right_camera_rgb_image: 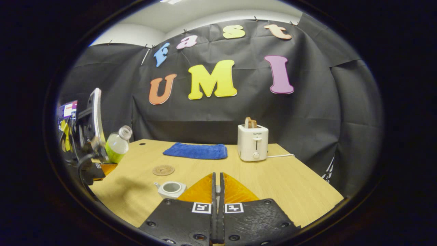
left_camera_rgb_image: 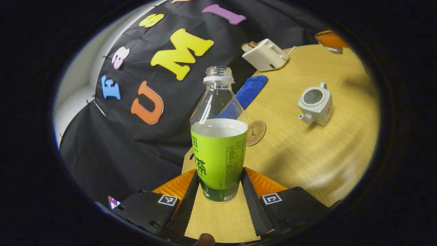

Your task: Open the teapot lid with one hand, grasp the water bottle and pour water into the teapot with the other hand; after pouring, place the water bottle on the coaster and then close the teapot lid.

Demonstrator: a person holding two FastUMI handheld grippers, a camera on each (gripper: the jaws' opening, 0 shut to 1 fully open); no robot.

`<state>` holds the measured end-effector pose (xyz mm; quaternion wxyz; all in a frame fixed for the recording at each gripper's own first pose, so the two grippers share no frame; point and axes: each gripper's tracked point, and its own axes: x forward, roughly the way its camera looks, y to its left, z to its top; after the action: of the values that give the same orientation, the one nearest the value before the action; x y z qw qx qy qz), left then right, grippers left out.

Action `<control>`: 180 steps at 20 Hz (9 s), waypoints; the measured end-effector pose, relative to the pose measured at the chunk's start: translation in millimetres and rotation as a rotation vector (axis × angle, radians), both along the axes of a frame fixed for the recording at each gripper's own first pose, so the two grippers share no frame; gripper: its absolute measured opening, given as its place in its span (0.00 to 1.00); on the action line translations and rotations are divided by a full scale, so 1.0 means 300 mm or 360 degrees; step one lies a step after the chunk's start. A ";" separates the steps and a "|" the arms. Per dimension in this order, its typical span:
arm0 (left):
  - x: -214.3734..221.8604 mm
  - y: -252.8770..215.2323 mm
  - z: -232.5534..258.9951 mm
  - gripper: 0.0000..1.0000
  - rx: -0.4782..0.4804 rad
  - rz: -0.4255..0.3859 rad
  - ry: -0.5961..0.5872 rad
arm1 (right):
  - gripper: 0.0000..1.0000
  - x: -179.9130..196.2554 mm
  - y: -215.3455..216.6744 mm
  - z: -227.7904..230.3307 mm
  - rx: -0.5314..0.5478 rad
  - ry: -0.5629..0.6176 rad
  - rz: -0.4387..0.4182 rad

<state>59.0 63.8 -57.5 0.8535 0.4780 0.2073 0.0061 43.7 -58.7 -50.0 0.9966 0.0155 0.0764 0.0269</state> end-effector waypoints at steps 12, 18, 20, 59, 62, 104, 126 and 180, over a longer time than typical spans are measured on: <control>0.072 -0.095 0.008 0.74 0.0891 -0.0275 0.0182 | 0.00 -0.021 -0.090 -0.032 0.0005 0.0001 -0.0045; 0.086 -0.115 0.004 0.74 0.1126 -0.0322 0.0262 | 0.00 -0.029 -0.120 -0.064 0.0031 0.0030 -0.0054; 0.087 -0.130 0.028 0.74 0.1246 -0.0341 0.0239 | 0.00 -0.039 -0.134 -0.072 0.0040 0.0030 -0.0060; 0.142 -0.281 0.246 0.73 0.2023 -0.0428 0.0050 | 0.00 -0.081 -0.203 -0.098 0.0117 0.0033 -0.0065; 0.134 -0.261 0.209 0.73 0.1851 -0.0407 0.0090 | 0.00 -0.081 -0.208 -0.097 0.0117 0.0033 -0.0076; 0.458 -0.206 0.068 0.75 -0.1714 -0.0029 -0.0299 | 0.00 -0.007 -0.042 -0.016 0.0015 0.0037 -0.0090; 0.565 -0.209 -0.147 0.77 -0.1631 0.0035 -0.0135 | 0.00 0.058 -0.059 -0.117 0.0040 0.0148 -0.0119; -0.107 0.144 0.146 0.98 -0.1532 0.0185 -0.0657 | 0.43 0.184 0.322 -0.053 -0.0053 -0.0054 0.0156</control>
<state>27.0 106.9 -13.8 0.9978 0.0084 0.0405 0.0517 98.8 38.0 -65.9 0.9954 -0.0052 0.0606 0.0746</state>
